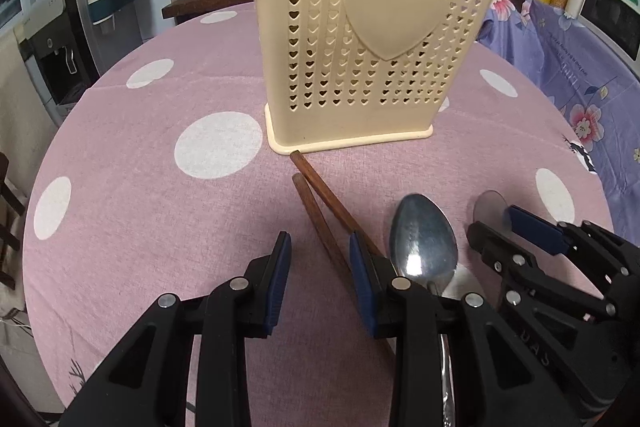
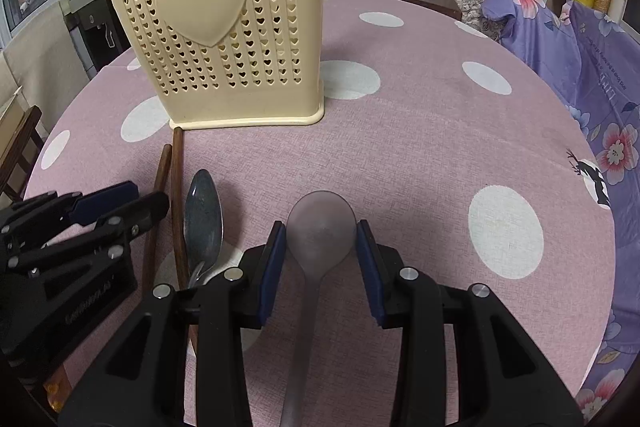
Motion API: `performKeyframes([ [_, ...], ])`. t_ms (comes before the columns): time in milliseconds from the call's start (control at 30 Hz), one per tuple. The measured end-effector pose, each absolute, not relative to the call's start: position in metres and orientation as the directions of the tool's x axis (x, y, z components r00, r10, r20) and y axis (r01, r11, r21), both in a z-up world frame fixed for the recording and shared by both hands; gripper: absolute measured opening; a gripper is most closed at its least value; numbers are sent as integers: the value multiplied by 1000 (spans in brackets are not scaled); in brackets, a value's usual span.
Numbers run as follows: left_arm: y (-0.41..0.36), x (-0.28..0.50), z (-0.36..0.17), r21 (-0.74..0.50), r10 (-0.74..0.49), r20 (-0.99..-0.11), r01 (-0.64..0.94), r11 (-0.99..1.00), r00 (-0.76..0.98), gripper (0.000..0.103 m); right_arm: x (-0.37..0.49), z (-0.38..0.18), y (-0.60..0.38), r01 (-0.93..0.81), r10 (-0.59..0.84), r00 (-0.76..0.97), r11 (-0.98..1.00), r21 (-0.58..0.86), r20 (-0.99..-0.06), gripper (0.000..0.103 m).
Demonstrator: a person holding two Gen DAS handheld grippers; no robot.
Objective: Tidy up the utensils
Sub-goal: 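Close the right tool on the clear plastic spoon while the left tool grasps a brown chopstick, then lift both held utensils up over the cream basket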
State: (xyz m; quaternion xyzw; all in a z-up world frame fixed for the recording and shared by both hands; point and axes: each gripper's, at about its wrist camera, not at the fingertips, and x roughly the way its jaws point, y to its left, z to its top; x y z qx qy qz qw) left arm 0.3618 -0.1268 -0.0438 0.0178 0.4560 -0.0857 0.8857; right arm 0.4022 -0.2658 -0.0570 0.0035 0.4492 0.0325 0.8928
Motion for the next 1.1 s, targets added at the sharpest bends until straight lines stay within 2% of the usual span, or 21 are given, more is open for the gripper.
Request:
performKeyframes([
  [333,-129,380,-43,21,-70,-831,157,987,552,14,409,-56,-263,-17,33,584,999,28,-811,37],
  [600,-126,384,-42,-6,-84,-835,143,990,543,11,411,-56,-263,-5,33,581,999,37,-813,37],
  [833,-115,384,-34,-37,-103,-821,128,991,562,8,411,-49,-271,-14,99,612,993,114,-785,37],
  [1100,-100,375,7,-87,-145,-759,123,989,635,8,403,-7,-285,-26,156,710,980,196,-686,37],
])
